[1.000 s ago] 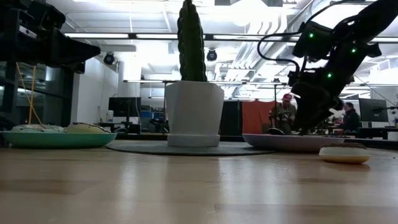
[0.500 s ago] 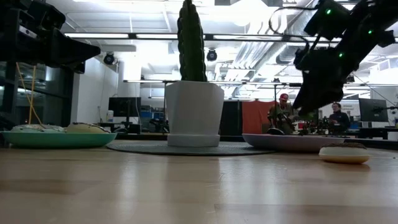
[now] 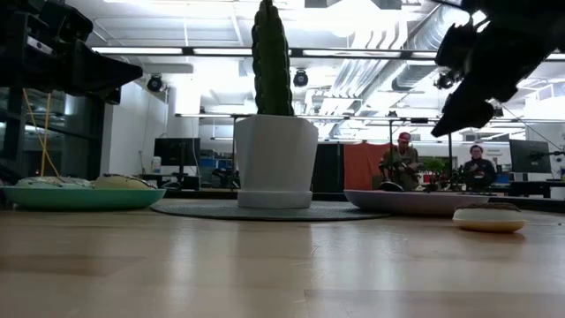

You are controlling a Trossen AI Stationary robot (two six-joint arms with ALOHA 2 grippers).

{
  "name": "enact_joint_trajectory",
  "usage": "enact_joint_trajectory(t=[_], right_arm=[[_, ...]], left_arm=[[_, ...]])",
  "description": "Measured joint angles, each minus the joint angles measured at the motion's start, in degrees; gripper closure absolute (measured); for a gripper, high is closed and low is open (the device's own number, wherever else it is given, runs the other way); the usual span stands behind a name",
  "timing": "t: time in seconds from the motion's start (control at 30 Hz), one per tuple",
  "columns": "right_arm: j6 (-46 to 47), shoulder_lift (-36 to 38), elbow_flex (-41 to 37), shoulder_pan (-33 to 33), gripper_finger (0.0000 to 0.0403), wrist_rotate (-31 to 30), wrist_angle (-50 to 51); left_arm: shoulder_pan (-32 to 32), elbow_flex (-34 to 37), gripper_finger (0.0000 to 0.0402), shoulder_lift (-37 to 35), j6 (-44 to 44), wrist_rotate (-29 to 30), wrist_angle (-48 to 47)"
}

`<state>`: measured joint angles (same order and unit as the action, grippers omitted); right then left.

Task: Pick & Place donuts
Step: Put the small brown donut on the purple plate

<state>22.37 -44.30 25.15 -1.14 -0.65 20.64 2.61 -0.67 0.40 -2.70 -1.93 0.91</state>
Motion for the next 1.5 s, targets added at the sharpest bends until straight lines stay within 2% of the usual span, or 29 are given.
enact_joint_trajectory(t=[0.3,0.53,0.73,0.93,1.1,1.33,1.5], right_arm=[[-2.2,0.79,2.25,10.35,0.012,-0.26,2.99],[-3.69,-0.52,13.13,15.1,0.012,-3.56,19.96],[-6.92,-8.63,25.43,17.92,0.012,-3.41,36.12],[-13.13,-18.45,33.92,21.88,0.012,-1.84,43.49],[-18.23,-24.18,35.76,25.27,0.012,-4.12,44.18],[-20.99,-30.7,35.87,30.2,0.012,-6.52,40.22],[-21.38,-33.63,35.89,31.07,0.012,-7.76,37.58]], left_arm=[[0.0,0.0,0.0401,0.0,0.0,0.0,0.0],[0.0,0.0,0.0401,0.0,0.02,0.0,0.0],[0.0,0.0,0.0401,0.0,0.02,0.0,0.0],[0.0,0.0,0.0401,0.0,0.02,0.0,0.0],[0.0,0.0,0.0401,-0.01,0.01,0.0,0.01],[0.0,0.0,0.0401,-0.01,0.01,0.0,0.01],[0.0,0.0,0.0401,-0.01,0.01,0.0,0.0]])
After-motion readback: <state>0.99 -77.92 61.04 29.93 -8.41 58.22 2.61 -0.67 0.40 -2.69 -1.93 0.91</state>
